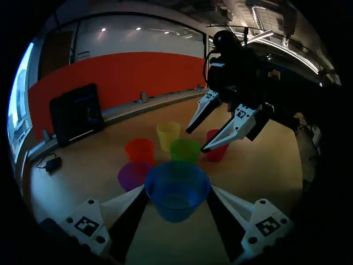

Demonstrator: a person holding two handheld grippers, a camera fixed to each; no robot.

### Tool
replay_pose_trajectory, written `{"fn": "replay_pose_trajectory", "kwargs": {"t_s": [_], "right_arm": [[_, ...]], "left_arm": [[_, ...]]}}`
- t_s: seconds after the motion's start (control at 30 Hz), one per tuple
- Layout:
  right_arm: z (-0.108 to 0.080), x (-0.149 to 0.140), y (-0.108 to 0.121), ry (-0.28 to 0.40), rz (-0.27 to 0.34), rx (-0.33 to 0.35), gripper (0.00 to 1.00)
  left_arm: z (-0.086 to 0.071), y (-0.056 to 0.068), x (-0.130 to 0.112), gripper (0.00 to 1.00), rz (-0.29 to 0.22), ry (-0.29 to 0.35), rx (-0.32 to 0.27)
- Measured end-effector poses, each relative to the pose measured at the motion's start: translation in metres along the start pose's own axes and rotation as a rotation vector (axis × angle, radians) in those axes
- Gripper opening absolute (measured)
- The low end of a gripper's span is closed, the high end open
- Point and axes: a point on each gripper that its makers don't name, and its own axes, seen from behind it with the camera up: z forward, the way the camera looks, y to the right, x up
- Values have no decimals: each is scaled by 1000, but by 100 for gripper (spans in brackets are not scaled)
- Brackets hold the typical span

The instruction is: Pour water

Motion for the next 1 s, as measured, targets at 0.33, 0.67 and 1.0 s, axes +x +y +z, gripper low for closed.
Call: {"fn": "replay_pose_trajectory", "kwargs": {"t_s": [0.33, 0.67, 1.0], "right_arm": [[14, -9, 3, -52, 5, -7, 100], [26, -14, 3, -96, 4, -4, 100], [33, -14, 0, -125, 23, 0, 100]], "left_arm": [[-12, -8, 2, 87, -6, 25, 20], [-21, -20, 8, 87, -15, 68, 44], [-32, -30, 15, 87, -15, 100, 71]]}}
